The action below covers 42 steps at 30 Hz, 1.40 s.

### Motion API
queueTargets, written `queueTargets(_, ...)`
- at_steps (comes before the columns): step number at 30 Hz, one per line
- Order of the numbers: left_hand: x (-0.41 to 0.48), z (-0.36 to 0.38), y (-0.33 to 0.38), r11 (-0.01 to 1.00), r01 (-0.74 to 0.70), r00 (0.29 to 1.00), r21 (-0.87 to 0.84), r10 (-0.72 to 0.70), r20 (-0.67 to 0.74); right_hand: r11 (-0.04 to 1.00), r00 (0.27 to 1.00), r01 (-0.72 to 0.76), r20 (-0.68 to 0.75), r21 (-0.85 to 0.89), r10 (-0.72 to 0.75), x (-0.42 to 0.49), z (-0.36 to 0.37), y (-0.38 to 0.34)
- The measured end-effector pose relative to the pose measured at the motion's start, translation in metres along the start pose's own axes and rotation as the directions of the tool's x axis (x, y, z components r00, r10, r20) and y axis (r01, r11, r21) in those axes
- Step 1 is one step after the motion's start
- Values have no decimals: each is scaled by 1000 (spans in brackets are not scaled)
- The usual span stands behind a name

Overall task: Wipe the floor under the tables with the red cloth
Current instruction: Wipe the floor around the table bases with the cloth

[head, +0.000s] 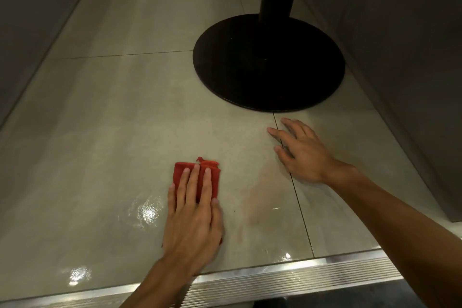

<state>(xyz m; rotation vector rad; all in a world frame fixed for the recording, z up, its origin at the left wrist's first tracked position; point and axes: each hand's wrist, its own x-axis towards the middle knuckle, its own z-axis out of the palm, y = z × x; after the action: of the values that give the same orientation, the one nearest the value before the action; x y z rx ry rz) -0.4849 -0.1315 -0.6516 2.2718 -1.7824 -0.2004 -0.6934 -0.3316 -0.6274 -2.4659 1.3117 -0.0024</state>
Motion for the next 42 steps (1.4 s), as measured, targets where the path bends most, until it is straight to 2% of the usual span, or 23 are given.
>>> queueTargets(4, 15, 3, 22, 999, -22, 1000, -24, 22, 17, 1000, 1000, 6, -5, 3, -6, -1, -1, -1)
queueTargets(10, -11, 12, 50, 986, -166, 985, -32, 168, 43, 1000, 1000, 1, -26, -3, -1, -1, 0, -2)
queueTargets(12, -18, 12, 43, 992, -125, 992, -26, 125, 24, 1000, 1000, 1, -27, -1, -1, -2, 1, -1)
queueTargets(17, -8, 11, 45, 994, 95, 995, -44, -96, -14, 1000, 1000, 12, -23, 1, -12, -2, 1, 0)
queueTargets(20, 3, 14, 63, 990, 121, 993, -78, -121, 5, 1000, 1000, 13, -21, -5, -13, -1, 1, 0)
queueTargets(24, -5, 16, 71, 997, -61, 996, -50, 64, 60, 1000, 1000, 8, -18, 14, -8, -1, 0, 1)
queueTargets(28, -17, 8, 40, 972, -231, 968, -39, 234, 93, 998, 999, 14, -34, 64, -12, -7, 1, 8)
queueTargets(32, 4, 3, 13, 977, -212, 975, -13, 213, 70, 997, 1000, -1, -31, 73, 3, -19, -1, 15)
queueTargets(37, 46, 8, 28, 984, -180, 981, -12, 180, 68, 992, 995, -76, -54, 100, 82, -30, 0, 30)
queueTargets(39, 47, 10, 37, 969, -247, 965, -7, 246, 94, 990, 993, -83, -72, 114, 92, -34, 1, 32)
queueTargets(42, 33, 10, 37, 901, -433, 888, -20, 431, 159, 992, 991, -98, -82, 78, 105, -40, 3, 34)
